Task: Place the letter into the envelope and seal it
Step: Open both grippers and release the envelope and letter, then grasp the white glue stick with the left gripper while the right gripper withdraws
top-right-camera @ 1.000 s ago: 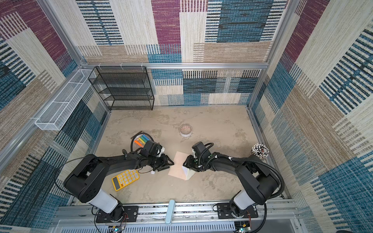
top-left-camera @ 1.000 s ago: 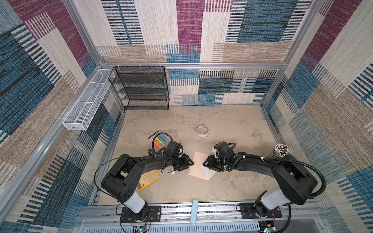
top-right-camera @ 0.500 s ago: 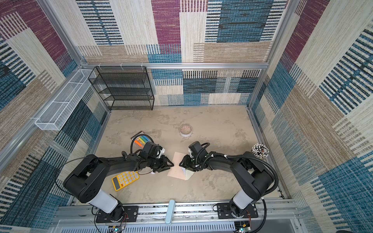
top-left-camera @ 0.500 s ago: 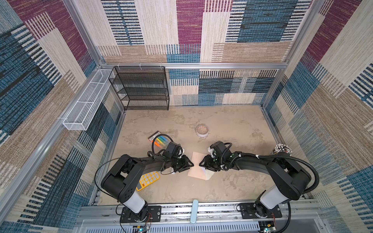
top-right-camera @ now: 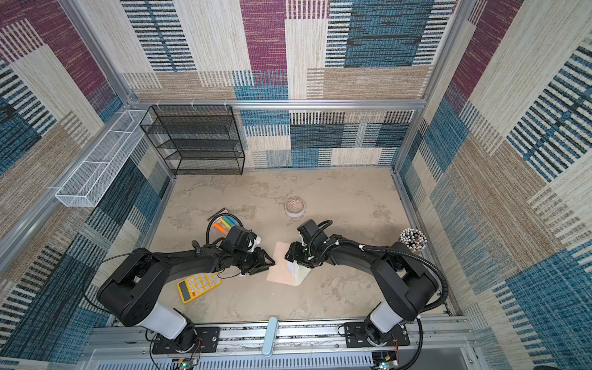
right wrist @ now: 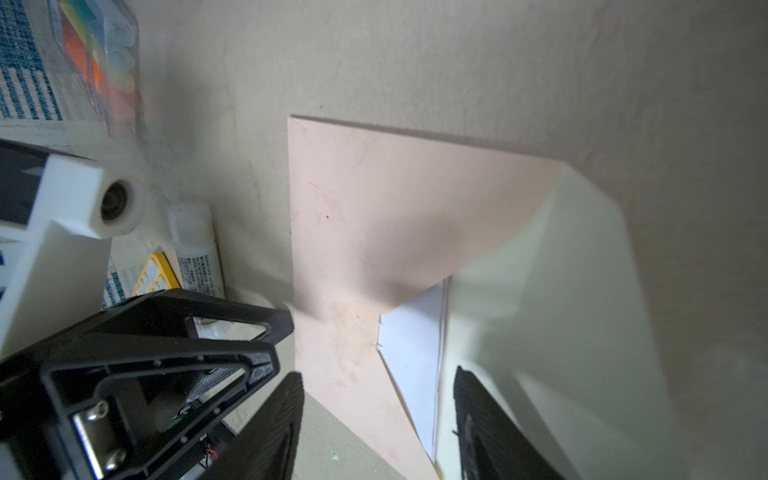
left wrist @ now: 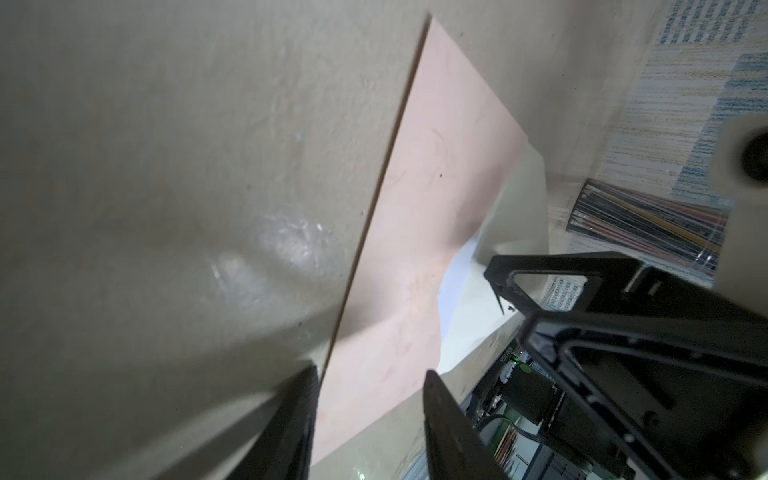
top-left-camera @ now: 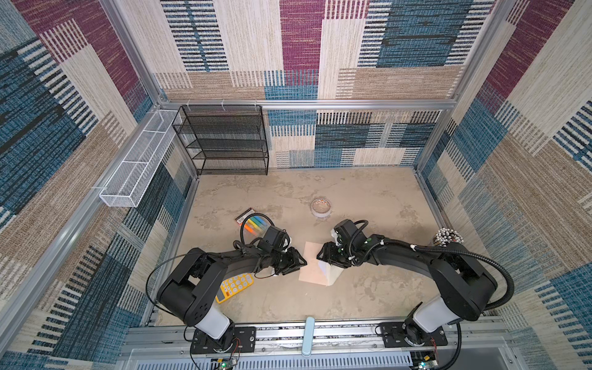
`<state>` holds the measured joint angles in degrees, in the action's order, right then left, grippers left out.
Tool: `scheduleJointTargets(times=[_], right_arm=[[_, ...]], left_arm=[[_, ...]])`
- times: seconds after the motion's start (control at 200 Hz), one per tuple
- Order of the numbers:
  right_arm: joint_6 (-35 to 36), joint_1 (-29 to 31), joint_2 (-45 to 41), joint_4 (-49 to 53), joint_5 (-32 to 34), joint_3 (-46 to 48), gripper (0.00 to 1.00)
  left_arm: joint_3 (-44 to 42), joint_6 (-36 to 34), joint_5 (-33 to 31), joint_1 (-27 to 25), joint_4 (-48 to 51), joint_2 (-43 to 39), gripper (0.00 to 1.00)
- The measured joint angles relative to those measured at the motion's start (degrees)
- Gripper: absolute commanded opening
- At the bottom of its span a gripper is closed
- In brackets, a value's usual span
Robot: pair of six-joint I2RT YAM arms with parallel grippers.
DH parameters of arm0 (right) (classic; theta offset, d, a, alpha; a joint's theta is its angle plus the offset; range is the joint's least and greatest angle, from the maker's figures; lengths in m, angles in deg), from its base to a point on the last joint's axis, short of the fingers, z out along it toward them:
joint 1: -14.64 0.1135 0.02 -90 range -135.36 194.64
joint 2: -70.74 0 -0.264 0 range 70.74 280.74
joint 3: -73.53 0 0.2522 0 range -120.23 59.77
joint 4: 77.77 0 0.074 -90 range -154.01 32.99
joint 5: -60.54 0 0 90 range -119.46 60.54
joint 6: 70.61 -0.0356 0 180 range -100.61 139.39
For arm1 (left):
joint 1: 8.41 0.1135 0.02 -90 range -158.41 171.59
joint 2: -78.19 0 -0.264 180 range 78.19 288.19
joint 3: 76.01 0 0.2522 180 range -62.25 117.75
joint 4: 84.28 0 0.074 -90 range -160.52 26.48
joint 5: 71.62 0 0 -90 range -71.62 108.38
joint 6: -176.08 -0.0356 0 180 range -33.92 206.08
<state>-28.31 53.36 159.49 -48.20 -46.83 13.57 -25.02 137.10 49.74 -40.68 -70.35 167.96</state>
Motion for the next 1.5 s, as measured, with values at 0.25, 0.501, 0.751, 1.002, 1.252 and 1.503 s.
scheduleJointTargets(times=[0.25,0.501,0.751,1.002,1.252,1.503], right_arm=[[3.0,-2.9,-6.7,6.2,3.5,-2.6,0.63],[6.0,-5.7,-13.1,8.0,7.1,-2.4,0.62],[7.9,-5.9,-13.9,6.3,7.5,-0.9,0.62],[8.8,-5.9,-14.0,3.9,6.9,0.7,0.61],[9.0,-5.9,-15.0,2.9,6.4,2.2,0.60],[9.0,-5.9,-16.7,1.9,6.4,4.1,0.59]], left_arm=[[0.9,-0.4,-1.2,0.0,4.0,-6.9,0.58],[8.2,-5.9,-7.6,0.6,16.3,-17.6,0.62],[13.1,-13.8,-19.9,1.9,35.8,-15.4,0.61],[13.1,-16.9,-24.0,1.9,41.2,-11.8,0.56],[16.6,-20.3,-25.4,2.7,41.6,-2.7,0.50],[19.0,-22.3,-26.7,2.8,41.0,2.0,0.41]])
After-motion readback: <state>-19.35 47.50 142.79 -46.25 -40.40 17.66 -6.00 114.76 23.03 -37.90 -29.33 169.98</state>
